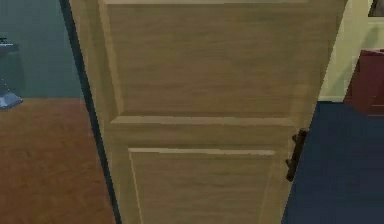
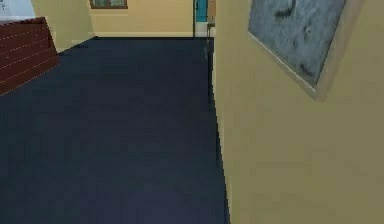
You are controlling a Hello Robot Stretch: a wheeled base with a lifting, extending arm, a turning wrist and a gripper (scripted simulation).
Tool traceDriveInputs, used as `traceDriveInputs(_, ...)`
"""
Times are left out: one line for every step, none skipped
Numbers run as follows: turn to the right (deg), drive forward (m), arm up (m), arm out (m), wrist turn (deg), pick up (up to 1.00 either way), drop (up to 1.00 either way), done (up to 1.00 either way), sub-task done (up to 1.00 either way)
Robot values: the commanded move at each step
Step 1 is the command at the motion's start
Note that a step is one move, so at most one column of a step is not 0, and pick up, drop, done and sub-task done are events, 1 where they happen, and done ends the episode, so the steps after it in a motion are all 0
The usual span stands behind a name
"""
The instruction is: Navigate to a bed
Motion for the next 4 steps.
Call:
traceDriveInputs(0.0, 0.15, 0.00, 0.00, 0.0, 0.00, 0.00, 0.00, 0.00)
traceDriveInputs(-45.0, 0.00, 0.00, 0.00, 0.0, 0.00, 0.00, 0.00, 0.00)
traceDriveInputs(-45.0, 0.00, 0.00, 0.00, 0.0, 0.00, 0.00, 0.00, 0.00)
traceDriveInputs(-45.0, 0.00, 0.00, 0.00, 0.0, 0.00, 0.00, 0.00, 0.00)
